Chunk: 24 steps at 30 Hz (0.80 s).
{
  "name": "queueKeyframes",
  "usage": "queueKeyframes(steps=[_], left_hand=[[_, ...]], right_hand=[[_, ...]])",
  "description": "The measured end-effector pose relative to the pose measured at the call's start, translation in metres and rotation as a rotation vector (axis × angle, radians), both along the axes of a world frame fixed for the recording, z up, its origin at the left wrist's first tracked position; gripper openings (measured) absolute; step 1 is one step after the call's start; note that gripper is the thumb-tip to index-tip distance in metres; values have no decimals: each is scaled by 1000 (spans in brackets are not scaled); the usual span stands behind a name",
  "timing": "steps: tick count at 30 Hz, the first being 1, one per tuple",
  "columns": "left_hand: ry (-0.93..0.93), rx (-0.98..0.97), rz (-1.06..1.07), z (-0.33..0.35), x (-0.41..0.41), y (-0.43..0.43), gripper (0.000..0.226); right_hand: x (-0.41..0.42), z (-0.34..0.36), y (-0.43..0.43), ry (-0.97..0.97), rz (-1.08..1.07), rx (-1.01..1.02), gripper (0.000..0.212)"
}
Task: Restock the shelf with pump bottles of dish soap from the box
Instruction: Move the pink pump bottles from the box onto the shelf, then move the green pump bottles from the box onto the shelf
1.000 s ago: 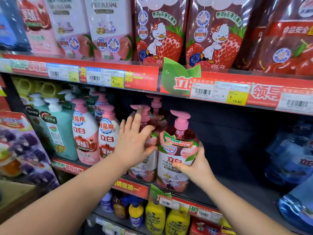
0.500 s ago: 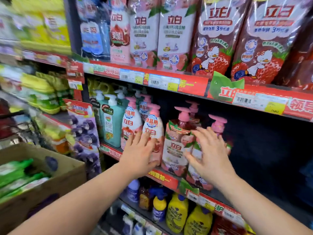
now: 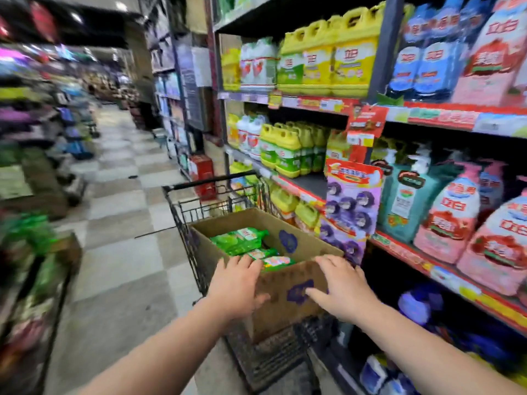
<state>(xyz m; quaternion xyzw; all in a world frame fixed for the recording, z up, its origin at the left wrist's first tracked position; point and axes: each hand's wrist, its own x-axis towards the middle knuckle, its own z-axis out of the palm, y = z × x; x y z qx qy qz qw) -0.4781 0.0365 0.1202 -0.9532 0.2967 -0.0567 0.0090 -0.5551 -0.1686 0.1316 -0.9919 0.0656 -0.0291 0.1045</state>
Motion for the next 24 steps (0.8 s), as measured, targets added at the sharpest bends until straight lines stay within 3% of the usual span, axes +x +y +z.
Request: queueKeyframes(steps=[6, 14, 24], left_hand=[[1, -34, 140, -3, 21, 94, 69], [74, -57, 198, -15, 60, 133, 64], [96, 28, 216, -15, 218, 145, 68]], right_hand=[[55, -10, 88, 45, 119, -19, 72], [131, -20, 121, 113, 173, -64, 73], [292, -53, 129, 226, 171, 23, 73]])
